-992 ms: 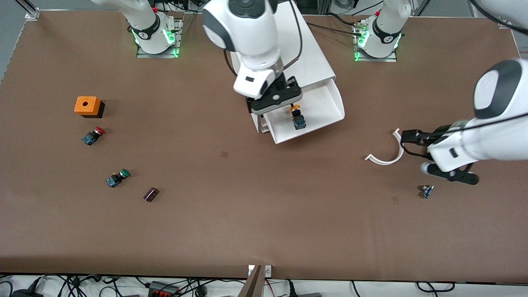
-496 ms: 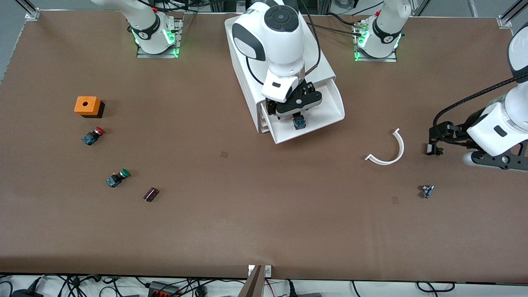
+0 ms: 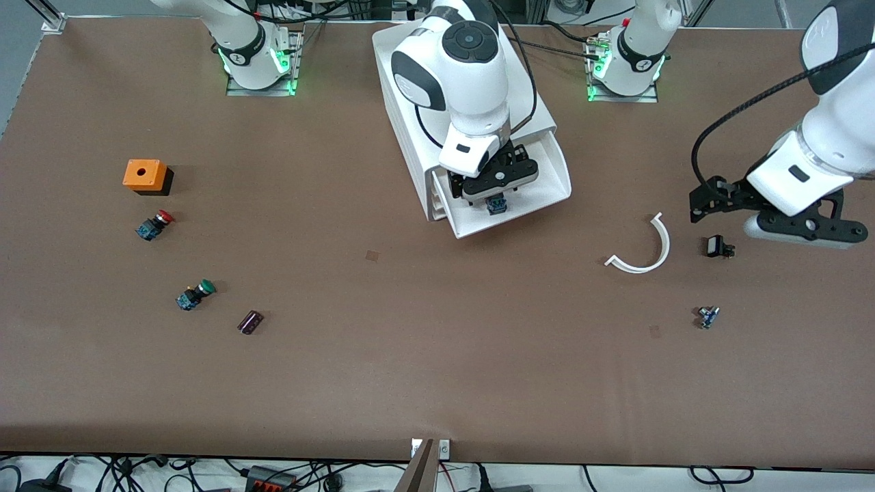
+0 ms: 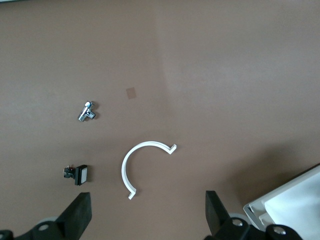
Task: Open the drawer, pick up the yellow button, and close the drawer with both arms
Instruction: 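Grasp the orange button in the drawer while the left gripper withdraws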
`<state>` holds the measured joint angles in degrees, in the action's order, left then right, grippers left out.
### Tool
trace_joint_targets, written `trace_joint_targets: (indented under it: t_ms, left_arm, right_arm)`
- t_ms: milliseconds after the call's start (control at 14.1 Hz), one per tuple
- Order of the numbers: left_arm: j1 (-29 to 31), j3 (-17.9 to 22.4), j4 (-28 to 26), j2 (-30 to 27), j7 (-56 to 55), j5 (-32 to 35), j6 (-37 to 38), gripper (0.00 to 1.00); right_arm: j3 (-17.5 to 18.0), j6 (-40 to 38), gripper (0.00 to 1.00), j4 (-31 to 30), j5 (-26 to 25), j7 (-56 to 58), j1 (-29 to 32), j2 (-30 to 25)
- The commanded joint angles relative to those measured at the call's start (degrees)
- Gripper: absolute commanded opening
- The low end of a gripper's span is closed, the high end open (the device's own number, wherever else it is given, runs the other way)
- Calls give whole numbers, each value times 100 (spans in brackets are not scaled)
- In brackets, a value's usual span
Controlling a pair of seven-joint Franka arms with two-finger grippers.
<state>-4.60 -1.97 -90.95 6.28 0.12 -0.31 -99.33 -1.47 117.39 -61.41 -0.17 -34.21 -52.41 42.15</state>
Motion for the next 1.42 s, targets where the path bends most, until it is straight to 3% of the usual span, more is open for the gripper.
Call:
trace_joint_targets:
  t_ms: [0,142,354,780,921,992,1346]
  left_arm:
    - [-182,118,-213,-75,-12,-66,-175,100]
    - [-182,57,-204,-74,-47,-22,-157,100]
    - [-121,57,-168,-48,-13,-22,-113,100]
    - [64,101,-160,-39,-65,-39,317,100]
    - [55,101,-151,-39,-74,-48,318,100]
    - [64,101,-151,-39,-74,-48,326,100]
    - [64,101,-151,-30,-83,-66,326,100]
  right_arm:
    - [-3,117,93,199,0,-130,-32,205]
    - [-3,152,89,199,9,-130,-32,241]
    - [-3,152,72,199,9,-130,-32,241]
    - [-3,152,72,191,9,-138,-85,302]
    - [-3,161,68,191,9,-130,-94,329]
    - [-3,161,62,191,9,-138,-94,329]
    - [-3,152,14,191,9,-130,-94,320]
